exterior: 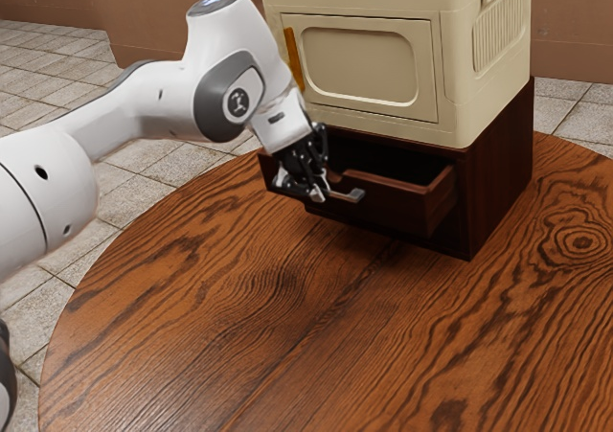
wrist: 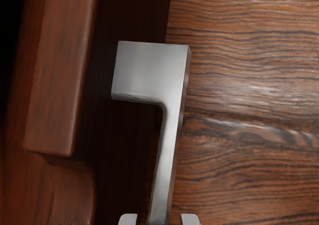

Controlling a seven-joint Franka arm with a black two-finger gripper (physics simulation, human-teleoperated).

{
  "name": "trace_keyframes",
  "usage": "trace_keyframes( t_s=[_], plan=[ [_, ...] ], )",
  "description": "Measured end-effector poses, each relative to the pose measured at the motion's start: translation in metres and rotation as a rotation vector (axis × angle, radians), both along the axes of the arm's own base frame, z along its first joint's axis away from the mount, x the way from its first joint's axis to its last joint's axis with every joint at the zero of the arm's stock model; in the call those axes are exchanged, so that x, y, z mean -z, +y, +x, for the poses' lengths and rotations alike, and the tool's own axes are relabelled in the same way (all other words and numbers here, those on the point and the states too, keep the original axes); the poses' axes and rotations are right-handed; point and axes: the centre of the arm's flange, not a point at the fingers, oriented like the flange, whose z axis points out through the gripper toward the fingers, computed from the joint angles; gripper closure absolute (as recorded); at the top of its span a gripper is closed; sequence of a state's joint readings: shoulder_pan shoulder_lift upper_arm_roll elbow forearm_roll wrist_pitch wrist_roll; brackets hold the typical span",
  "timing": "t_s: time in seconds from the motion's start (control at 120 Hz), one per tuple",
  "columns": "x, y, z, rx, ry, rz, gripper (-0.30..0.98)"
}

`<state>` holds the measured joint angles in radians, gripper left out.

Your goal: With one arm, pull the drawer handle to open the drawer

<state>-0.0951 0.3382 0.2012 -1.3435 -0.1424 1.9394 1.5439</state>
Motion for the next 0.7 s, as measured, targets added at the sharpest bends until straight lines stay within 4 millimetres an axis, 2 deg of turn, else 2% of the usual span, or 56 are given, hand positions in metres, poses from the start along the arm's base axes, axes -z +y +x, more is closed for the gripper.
trace_keyframes(
  t_s=[0.7],
  plan=[
    [-0.002,0.002,-0.038,-0.006,0.014,-0.029,0.68]
  ],
)
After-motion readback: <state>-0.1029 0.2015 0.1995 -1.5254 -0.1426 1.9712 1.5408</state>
